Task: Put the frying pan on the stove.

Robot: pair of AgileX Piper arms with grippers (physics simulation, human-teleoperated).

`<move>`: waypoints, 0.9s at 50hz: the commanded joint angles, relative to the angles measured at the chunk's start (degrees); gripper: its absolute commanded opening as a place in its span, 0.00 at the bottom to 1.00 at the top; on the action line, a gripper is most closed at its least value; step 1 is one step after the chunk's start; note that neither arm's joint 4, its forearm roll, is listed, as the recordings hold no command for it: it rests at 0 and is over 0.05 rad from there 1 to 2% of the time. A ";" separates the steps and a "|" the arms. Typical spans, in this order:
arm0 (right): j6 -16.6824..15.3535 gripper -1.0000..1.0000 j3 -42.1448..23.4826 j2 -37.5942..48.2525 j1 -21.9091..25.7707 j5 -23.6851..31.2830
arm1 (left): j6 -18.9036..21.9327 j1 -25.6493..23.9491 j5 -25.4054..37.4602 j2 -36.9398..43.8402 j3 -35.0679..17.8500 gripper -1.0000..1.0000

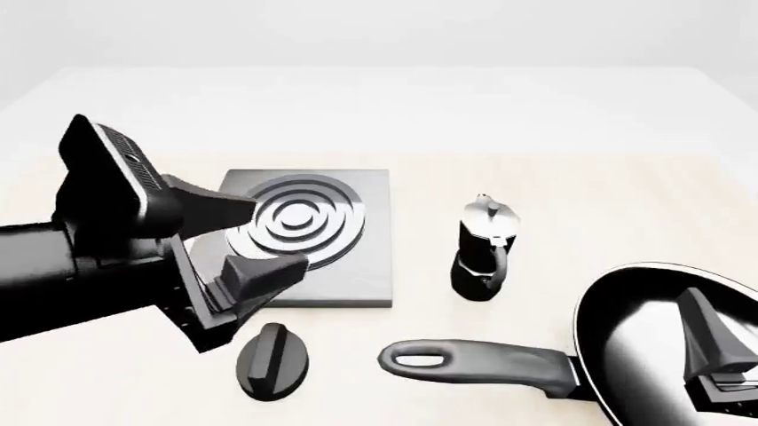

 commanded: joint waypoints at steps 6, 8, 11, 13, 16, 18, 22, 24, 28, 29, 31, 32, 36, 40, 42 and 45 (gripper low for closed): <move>0.00 1.00 -0.05 -0.11 -0.03 0.16 | 0.88 -10.04 12.25 8.05 -9.81 1.00; 0.00 1.00 -0.05 -0.11 -0.02 0.17 | 1.48 -9.49 12.84 8.91 -10.54 1.00; 0.01 1.00 -0.05 -0.11 -0.02 0.15 | 1.01 -10.15 13.74 10.34 -11.83 1.00; 0.00 1.00 -0.05 -0.11 -0.04 0.16 | 1.56 -10.85 14.64 11.48 -12.65 1.00; -0.01 1.00 -0.05 -0.11 -0.02 0.16 | -2.00 -15.82 16.40 11.79 -15.02 1.00; 0.00 1.00 -0.05 -0.11 -0.03 0.16 | -2.42 -16.59 17.34 12.42 -15.72 1.00; 0.00 1.00 -0.05 -0.11 -0.02 0.17 | -0.42 -15.63 17.75 15.00 -15.52 1.00; 0.00 1.00 -0.05 -0.11 -0.03 0.16 | -0.45 -16.18 18.19 15.78 -15.80 1.00; 0.01 1.00 -0.05 -0.11 -0.04 0.15 | -0.26 -16.88 18.86 17.46 -17.04 1.00; -0.02 1.00 -0.05 -0.11 -0.04 0.16 | 0.27 -16.91 19.21 18.07 -17.47 1.00; -0.01 1.00 -0.05 -0.11 -0.02 0.16 | 0.18 -17.57 19.70 18.87 -18.39 1.00; 0.00 1.00 -0.05 -0.11 -0.03 0.17 | 1.49 -17.13 20.11 19.99 -19.10 1.00; 0.01 1.00 -0.05 -0.11 -0.02 0.17 | 2.08 -17.82 21.31 21.57 -21.36 1.00; -0.01 1.00 -0.05 -0.11 -0.01 0.15 | 2.65 -18.31 21.89 22.72 -22.95 1.00; 0.01 1.00 -0.05 -0.11 -0.02 0.16 | 2.87 -18.91 22.30 23.29 -23.69 1.00; 0.00 1.00 -0.05 -0.11 -0.03 0.17 | 2.83 -19.08 22.83 24.12 -25.45 1.00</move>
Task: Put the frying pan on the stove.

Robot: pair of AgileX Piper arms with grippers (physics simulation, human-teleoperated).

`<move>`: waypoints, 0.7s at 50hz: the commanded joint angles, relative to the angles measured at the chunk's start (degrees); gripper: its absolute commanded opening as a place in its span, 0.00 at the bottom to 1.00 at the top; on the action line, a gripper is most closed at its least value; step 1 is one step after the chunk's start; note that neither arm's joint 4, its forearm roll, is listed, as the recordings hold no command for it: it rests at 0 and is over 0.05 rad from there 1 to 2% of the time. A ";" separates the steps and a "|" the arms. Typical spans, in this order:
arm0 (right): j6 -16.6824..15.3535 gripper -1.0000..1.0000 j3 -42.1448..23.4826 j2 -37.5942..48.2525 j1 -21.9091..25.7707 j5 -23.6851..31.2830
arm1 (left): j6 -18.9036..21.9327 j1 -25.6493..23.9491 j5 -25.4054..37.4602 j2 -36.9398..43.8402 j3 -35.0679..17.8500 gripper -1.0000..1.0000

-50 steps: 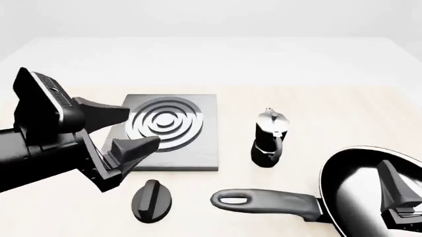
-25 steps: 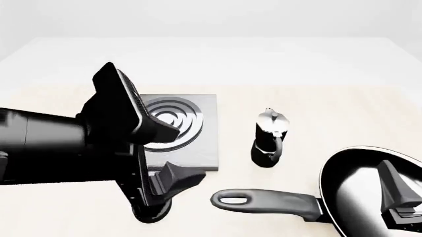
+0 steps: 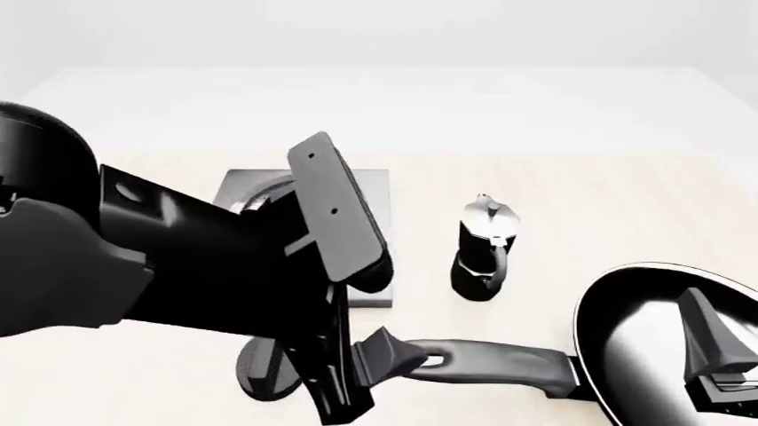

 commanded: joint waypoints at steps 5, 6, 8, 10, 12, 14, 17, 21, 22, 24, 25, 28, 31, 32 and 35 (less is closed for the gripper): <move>0.00 1.00 0.00 0.00 0.00 -0.01 | 1.81 -1.71 1.51 5.41 -4.17 1.00; 0.01 1.00 0.00 0.00 0.00 0.01 | 1.87 -1.54 1.34 5.85 -4.15 1.00; 0.01 1.00 0.00 0.00 0.00 0.01 | 2.73 -1.20 1.05 6.33 -4.36 1.00; 0.00 1.00 0.00 0.00 0.00 0.00 | 2.54 -1.47 0.95 6.49 -4.34 1.00; -0.01 1.00 0.00 0.00 0.01 0.00 | 2.71 -1.10 0.60 7.26 -4.52 1.00; -0.01 1.00 0.00 0.00 0.01 0.00 | 3.71 -0.28 0.44 7.74 -4.75 1.00; 0.00 1.00 0.00 0.00 0.01 0.01 | 3.69 -0.18 0.41 8.36 -5.38 1.00; 0.00 1.00 0.00 0.00 -0.01 -0.01 | 4.51 0.52 0.42 9.65 -6.10 1.00; -0.01 1.00 0.00 0.00 0.01 0.01 | 4.18 -0.05 0.43 10.12 -6.41 1.00; -0.01 1.00 0.00 0.00 0.00 0.02 | 3.71 -1.77 0.31 10.37 -6.28 1.00; -0.01 1.00 0.00 0.00 0.01 0.01 | 4.03 -1.32 0.19 10.71 -6.58 1.00; 0.00 1.00 0.00 0.00 0.00 0.00 | 4.75 -1.63 -0.24 12.31 -6.59 1.00; 0.00 1.00 0.00 0.00 -0.01 0.00 | 4.26 -2.32 -0.41 13.21 -7.01 1.00; 0.00 1.00 0.00 0.00 -0.01 0.00 | 4.26 -2.32 -0.41 13.21 -7.02 1.00; -0.02 1.00 0.00 0.00 0.00 -0.01 | 4.31 -2.44 -0.67 14.04 -7.10 1.00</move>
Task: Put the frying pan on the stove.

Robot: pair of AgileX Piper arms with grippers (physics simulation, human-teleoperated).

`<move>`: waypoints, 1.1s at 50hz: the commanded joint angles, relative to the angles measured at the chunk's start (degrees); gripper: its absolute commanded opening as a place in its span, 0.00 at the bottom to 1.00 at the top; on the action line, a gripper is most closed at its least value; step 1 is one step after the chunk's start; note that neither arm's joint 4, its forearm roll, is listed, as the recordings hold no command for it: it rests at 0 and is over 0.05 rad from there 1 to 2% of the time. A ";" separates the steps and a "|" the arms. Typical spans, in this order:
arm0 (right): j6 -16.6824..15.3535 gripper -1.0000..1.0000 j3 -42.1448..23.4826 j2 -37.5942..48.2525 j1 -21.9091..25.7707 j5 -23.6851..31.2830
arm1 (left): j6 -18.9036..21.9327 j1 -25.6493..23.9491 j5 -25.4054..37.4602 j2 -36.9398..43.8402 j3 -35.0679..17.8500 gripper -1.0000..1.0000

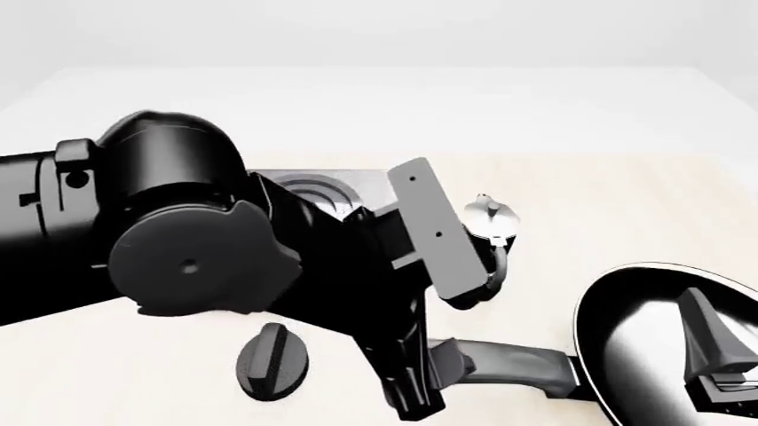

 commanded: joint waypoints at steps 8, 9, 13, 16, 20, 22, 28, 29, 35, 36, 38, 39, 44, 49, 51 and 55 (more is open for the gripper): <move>-0.01 1.00 0.00 0.00 0.00 0.00 | 1.05 0.02 -1.73 4.59 -0.97 1.00; 0.00 1.00 0.00 0.00 0.01 0.00 | 1.24 0.38 -2.12 5.03 -0.97 1.00; -0.01 1.00 0.00 0.00 0.01 0.01 | 1.44 0.84 -2.87 5.97 -0.82 1.00; 0.00 1.00 0.00 0.00 0.00 -0.01 | 1.29 0.73 -3.25 6.81 -0.87 1.00; 0.01 1.00 0.00 0.00 0.00 0.00 | 1.37 0.73 -3.38 7.45 -1.15 1.00; 0.00 1.00 0.00 0.00 0.00 -0.01 | 1.38 0.66 -3.48 7.72 -1.11 1.00; -0.01 1.00 0.00 0.00 0.01 0.00 | 1.57 0.61 -4.13 9.25 -1.32 1.00; 0.01 1.00 0.00 0.00 0.00 0.00 | 1.60 0.52 -4.30 9.53 -1.33 1.00; 0.01 1.00 0.00 0.00 0.00 0.00 | 1.84 0.53 -4.72 10.62 -1.79 1.00; 0.01 1.00 0.00 0.00 0.00 0.00 | 1.84 0.53 -4.71 10.62 -1.79 1.00; 0.00 1.00 0.00 0.00 0.00 -0.01 | 3.01 1.66 -4.79 11.70 -2.53 1.00; 0.00 1.00 0.00 0.00 0.00 0.00 | 3.30 1.95 -4.82 11.83 -2.70 1.00; 0.00 1.00 0.00 0.00 0.00 -0.01 | 3.37 1.76 -4.85 12.51 -2.66 1.00; 0.01 1.00 0.00 0.00 0.01 -0.01 | 3.86 2.02 -4.54 13.31 -3.34 1.00; -0.01 1.00 0.00 0.00 0.01 0.01 | 3.81 1.62 -4.49 13.55 -3.34 1.00; -0.01 1.00 0.00 0.00 0.00 0.00 | 3.40 1.15 -4.65 14.20 -3.63 1.00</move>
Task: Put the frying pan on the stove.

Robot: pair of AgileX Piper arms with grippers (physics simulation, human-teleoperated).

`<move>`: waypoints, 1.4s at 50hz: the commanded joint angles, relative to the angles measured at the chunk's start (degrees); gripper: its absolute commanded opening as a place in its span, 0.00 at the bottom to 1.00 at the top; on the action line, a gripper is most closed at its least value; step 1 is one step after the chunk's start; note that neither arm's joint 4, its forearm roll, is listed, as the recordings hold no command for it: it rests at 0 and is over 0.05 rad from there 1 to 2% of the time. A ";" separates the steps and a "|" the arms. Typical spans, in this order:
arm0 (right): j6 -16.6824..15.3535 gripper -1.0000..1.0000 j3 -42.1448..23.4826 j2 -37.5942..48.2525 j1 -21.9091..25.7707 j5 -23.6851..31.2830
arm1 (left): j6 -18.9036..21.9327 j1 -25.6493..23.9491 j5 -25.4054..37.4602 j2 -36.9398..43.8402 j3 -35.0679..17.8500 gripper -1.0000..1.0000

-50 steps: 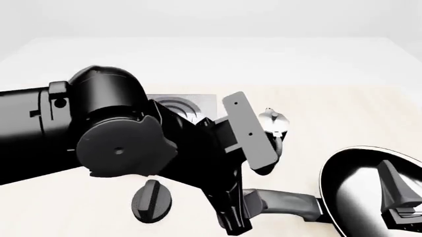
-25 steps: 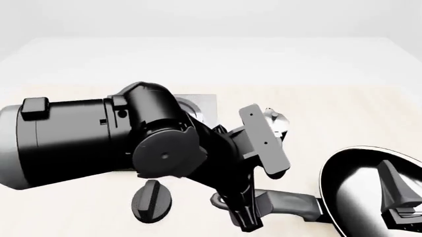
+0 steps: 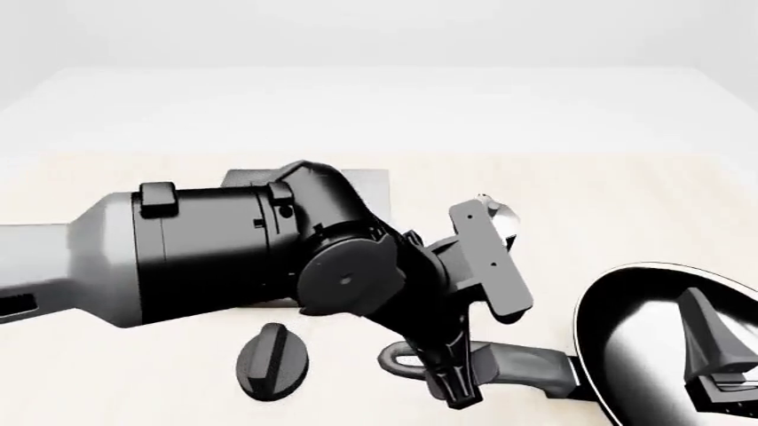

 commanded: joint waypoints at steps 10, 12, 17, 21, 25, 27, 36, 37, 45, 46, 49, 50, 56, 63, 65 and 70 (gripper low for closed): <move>0.01 1.00 0.00 0.00 -0.01 0.00 | -0.82 -1.24 -1.44 2.85 -0.06 1.00; -0.01 1.00 0.00 0.00 -0.01 -0.01 | 0.25 -0.38 -1.72 3.59 -0.06 1.00; 0.00 1.00 0.00 0.00 -0.01 -0.01 | -0.25 -0.79 -1.89 3.64 -0.17 1.00; -0.01 1.00 0.00 0.00 0.01 0.01 | 0.50 -0.34 -2.01 4.22 -0.31 1.00; 0.00 1.00 0.00 0.00 -0.01 0.00 | 0.67 -0.06 -2.44 4.97 -0.29 1.00; -0.01 1.00 0.00 0.00 0.01 -0.01 | 0.89 0.40 -2.76 5.41 -0.43 1.00; 0.01 1.00 0.00 0.00 0.00 0.00 | 1.27 1.33 -3.59 6.44 -0.26 1.00; 0.00 1.00 0.00 0.00 0.00 0.00 | 1.26 1.48 -3.65 6.58 -0.40 1.00; -0.01 1.00 0.00 0.00 0.00 0.00 | 1.40 1.91 -4.37 7.75 -0.81 1.00; 0.00 1.00 0.00 0.00 0.00 0.01 | 1.47 1.94 -4.50 7.98 -0.80 1.00; 0.00 1.00 0.00 0.00 0.00 0.01 | 1.43 1.98 -4.82 8.48 -0.73 1.00; -0.02 1.00 0.00 0.00 0.00 -0.01 | 1.27 2.03 -4.92 8.61 -0.79 1.00; 0.00 1.00 0.00 0.00 0.00 -0.01 | -0.94 0.60 -5.67 8.13 -0.51 1.00; 0.00 1.00 0.00 0.00 -0.01 0.00 | 0.18 1.60 -5.17 9.84 -1.58 1.00; -0.01 1.00 0.00 0.00 0.01 0.00 | 0.58 2.04 -5.14 10.91 -2.13 1.00; -0.01 1.00 0.00 0.00 0.01 0.01 | 0.52 2.08 -5.55 11.90 -2.37 1.00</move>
